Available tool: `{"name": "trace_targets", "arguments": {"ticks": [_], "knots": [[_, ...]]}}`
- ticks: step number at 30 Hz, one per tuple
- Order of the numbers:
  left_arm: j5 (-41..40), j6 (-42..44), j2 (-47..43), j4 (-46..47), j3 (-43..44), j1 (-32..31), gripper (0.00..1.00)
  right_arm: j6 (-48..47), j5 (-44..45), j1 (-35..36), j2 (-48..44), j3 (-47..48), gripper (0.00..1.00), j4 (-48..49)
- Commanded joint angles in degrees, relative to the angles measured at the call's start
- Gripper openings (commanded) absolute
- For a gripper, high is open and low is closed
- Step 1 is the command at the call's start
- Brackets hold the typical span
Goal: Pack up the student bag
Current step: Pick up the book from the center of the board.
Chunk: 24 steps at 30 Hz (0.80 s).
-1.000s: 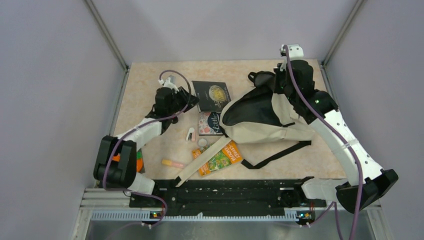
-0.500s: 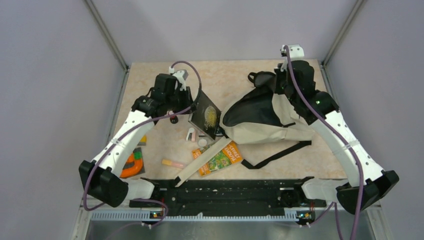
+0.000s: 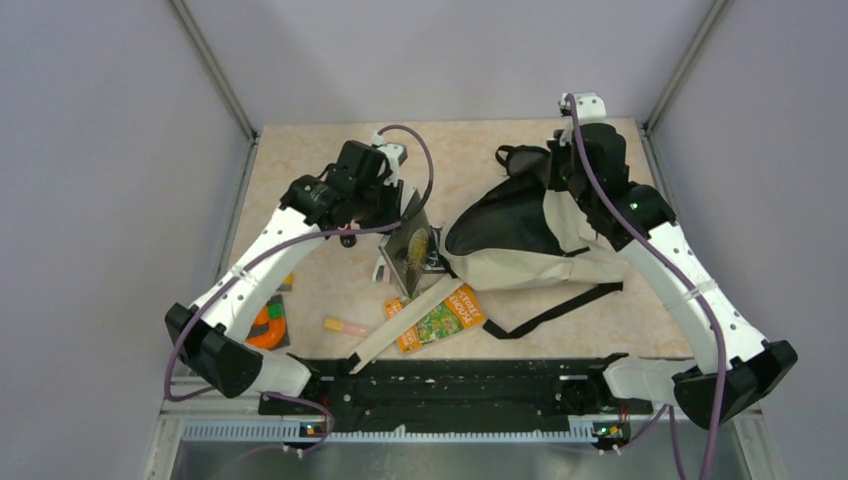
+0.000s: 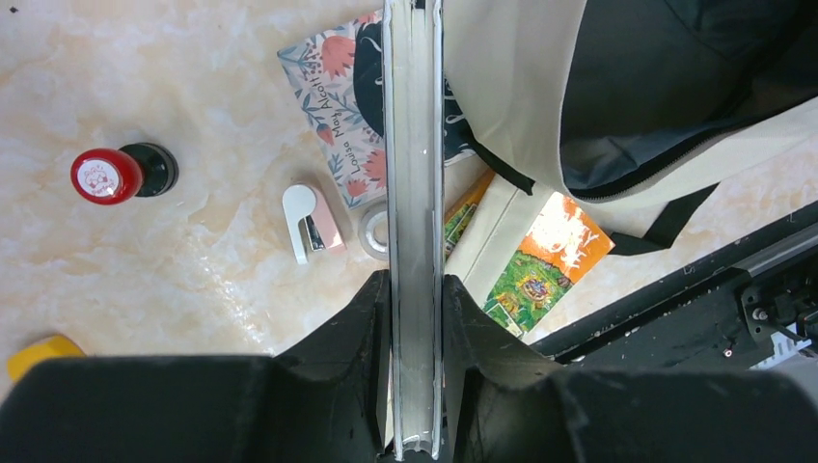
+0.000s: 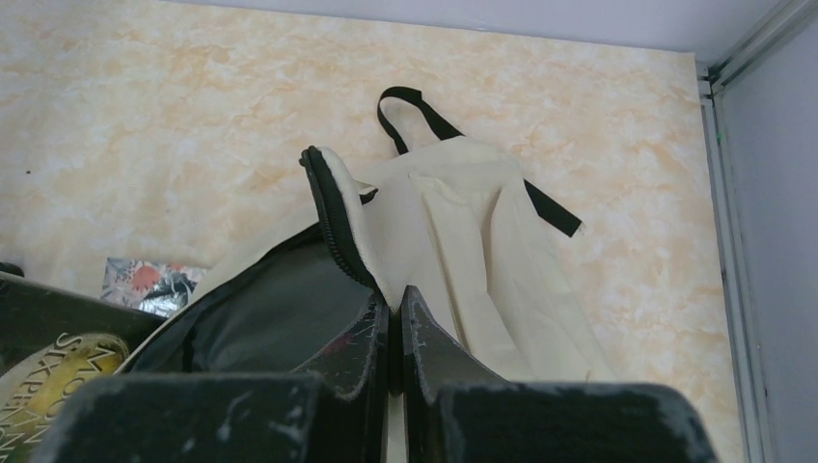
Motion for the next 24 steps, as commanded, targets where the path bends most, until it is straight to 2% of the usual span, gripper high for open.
{"name": "trace_targets", "arguments": {"ticks": [1, 8, 9, 12, 13, 14, 16, 17, 21, 24], "knots": [[1.3, 0.09, 1.64, 2.36, 1.22, -1.02, 0.1, 0.07, -0.16, -0.21, -2.37, 0.57, 0.0, 4.07], [1.21, -0.27, 2.75, 3.3, -1.2, -1.65, 0.49, 0.25, -1.16, -0.22, -2.3, 0.59, 0.0, 4.36], [1.13, -0.21, 2.82, 3.35, -1.69, -1.65, 0.53, 0.4, -1.28, -0.18, -2.28, 0.59, 0.0, 4.36], [1.11, -0.24, 2.81, 4.21, -3.03, -1.7, 0.54, 0.41, -1.27, -0.22, -2.34, 0.5, 0.0, 4.38], [1.21, -0.34, 2.79, 4.53, -3.31, -1.66, 0.52, 0.36, -1.3, -0.21, -2.37, 0.46, 0.0, 4.4], [1.15, -0.51, 2.72, 4.97, -3.55, -1.67, 0.41, 0.41, -1.31, -0.22, -2.45, 0.45, 0.0, 4.32], [-0.07, -1.92, 2.07, 5.55, -3.31, -1.66, 0.07, 0.46, -1.31, -0.22, -2.58, 0.37, 0.0, 4.29], [-0.57, -2.52, 0.87, 6.43, -3.38, -1.66, 0.0, 0.44, -1.31, -0.22, -2.67, 0.38, 0.0, 4.27], [-5.27, -6.58, -7.22, 13.91, -5.03, -1.6, 0.0, 0.54, -1.16, -0.22, -3.07, 0.4, 0.0, 4.29], [-8.19, -11.56, -15.84, 25.48, -9.38, -1.57, 0.0, 0.66, -1.25, -0.22, -3.27, 0.37, 0.0, 4.34]]}}
